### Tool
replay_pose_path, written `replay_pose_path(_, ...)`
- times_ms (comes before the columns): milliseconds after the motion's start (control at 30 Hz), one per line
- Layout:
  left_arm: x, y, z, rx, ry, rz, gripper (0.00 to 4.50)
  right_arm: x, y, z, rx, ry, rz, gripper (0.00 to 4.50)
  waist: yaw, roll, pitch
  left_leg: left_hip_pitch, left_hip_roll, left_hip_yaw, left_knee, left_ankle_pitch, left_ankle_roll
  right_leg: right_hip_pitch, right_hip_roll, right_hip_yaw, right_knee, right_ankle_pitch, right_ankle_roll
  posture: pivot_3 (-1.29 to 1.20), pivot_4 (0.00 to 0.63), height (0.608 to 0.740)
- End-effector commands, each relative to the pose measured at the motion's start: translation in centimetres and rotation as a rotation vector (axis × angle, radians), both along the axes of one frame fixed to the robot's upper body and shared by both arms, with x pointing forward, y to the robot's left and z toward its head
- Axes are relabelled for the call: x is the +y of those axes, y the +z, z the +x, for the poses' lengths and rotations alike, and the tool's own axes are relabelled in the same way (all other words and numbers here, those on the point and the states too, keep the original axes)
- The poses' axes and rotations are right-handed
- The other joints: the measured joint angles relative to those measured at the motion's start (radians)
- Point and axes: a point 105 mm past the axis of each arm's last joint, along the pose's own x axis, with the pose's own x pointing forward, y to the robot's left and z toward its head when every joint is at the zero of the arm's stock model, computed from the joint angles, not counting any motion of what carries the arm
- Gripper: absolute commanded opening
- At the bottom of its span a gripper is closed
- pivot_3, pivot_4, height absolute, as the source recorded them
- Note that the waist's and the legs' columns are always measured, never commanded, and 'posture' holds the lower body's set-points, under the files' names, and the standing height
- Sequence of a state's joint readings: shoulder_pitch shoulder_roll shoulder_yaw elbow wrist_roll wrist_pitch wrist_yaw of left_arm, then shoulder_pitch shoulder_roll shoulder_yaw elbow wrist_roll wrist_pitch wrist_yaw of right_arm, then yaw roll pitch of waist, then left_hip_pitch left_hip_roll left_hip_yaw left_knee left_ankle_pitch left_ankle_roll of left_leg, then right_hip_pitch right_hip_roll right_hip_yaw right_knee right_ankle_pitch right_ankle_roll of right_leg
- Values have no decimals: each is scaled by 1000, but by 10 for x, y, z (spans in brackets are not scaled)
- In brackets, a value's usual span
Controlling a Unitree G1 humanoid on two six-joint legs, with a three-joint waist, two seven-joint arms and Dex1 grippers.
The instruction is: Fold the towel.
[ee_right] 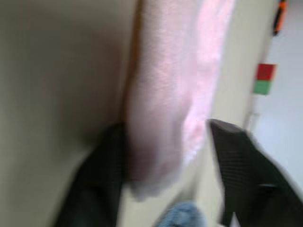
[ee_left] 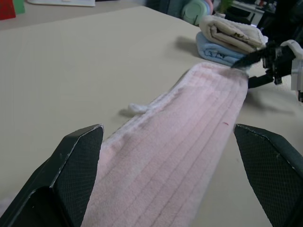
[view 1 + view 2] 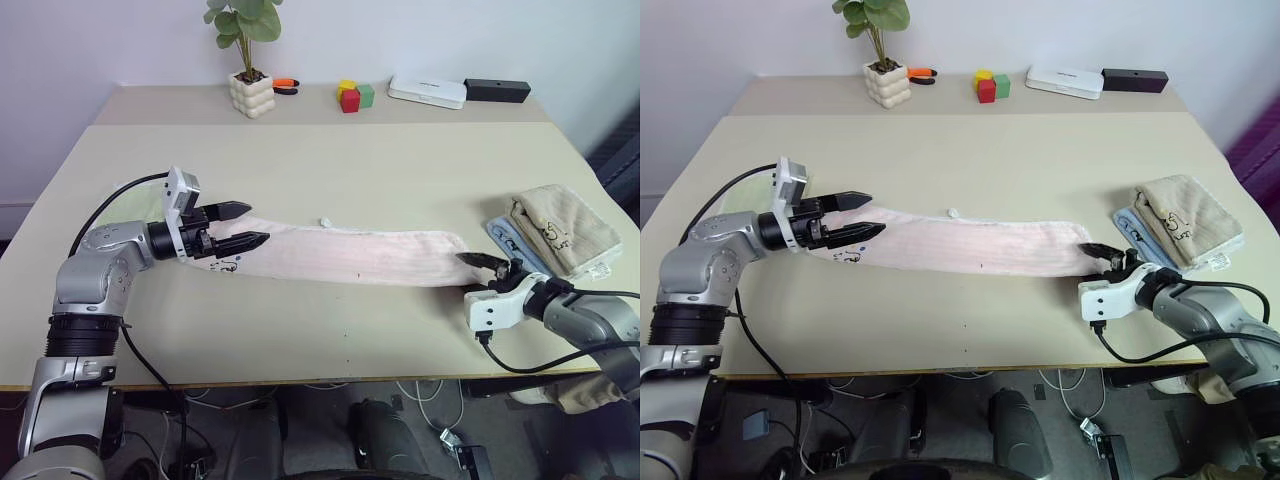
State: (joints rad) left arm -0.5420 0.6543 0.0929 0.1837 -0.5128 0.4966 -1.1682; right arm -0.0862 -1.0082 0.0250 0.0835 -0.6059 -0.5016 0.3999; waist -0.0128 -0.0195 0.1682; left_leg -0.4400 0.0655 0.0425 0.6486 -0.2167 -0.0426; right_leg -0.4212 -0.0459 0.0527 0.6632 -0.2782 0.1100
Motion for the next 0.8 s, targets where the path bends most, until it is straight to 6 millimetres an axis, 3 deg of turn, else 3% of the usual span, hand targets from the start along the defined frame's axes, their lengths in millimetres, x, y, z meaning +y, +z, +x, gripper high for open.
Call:
replay_pose_path(33,-1,9,-3,-37,-8,-11,4500,-13,22,7,-78,-64,-2,3751,1,0,0,0,0,0,0,0,0,0,0,0,0,0,0,0,150,740)
replay_pose_path(167,-3,8,-3,-38,-9,-22,4500,-20,53,11,-199,-106,-7,3751,2,0,0,0,0,0,0,0,0,0,0,0,0,0,0,0,150,740)
replay_pose_path(333,-6,7,-2,-37,-13,-28,4500,-31,63,8,-229,-152,-45,3751,1,0,0,0,0,0,0,0,0,0,0,0,0,0,0,0,150,740)
replay_pose_path(433,-7,7,-2,-40,-15,-29,4500,-33,65,8,-113,-333,418,3751,1,0,0,0,0,0,0,0,0,0,0,0,0,0,0,0,150,740)
replay_pose_path(500,-7,7,-1,-41,-15,-29,4500,-24,68,6,8,-393,756,3751,1,0,0,1,0,-1,0,0,0,1,0,0,0,0,0,0,150,740)
replay_pose_path(600,-5,9,-2,-46,-21,-32,4500,15,91,-2,358,-355,1481,3751,-2,1,0,1,1,-1,0,0,0,2,0,0,1,0,0,0,150,740)
replay_pose_path(667,-4,11,-2,-58,-29,-32,4500,32,97,-12,524,-311,1617,3751,1,1,0,1,1,-1,0,0,0,2,0,0,1,0,0,0,150,740)
replay_pose_path(800,6,16,-2,-73,-47,-11,4500,24,80,-22,773,-380,2116,3751,15,-2,-1,1,1,-5,0,0,0,5,0,-4,-1,0,-1,0,150,740)
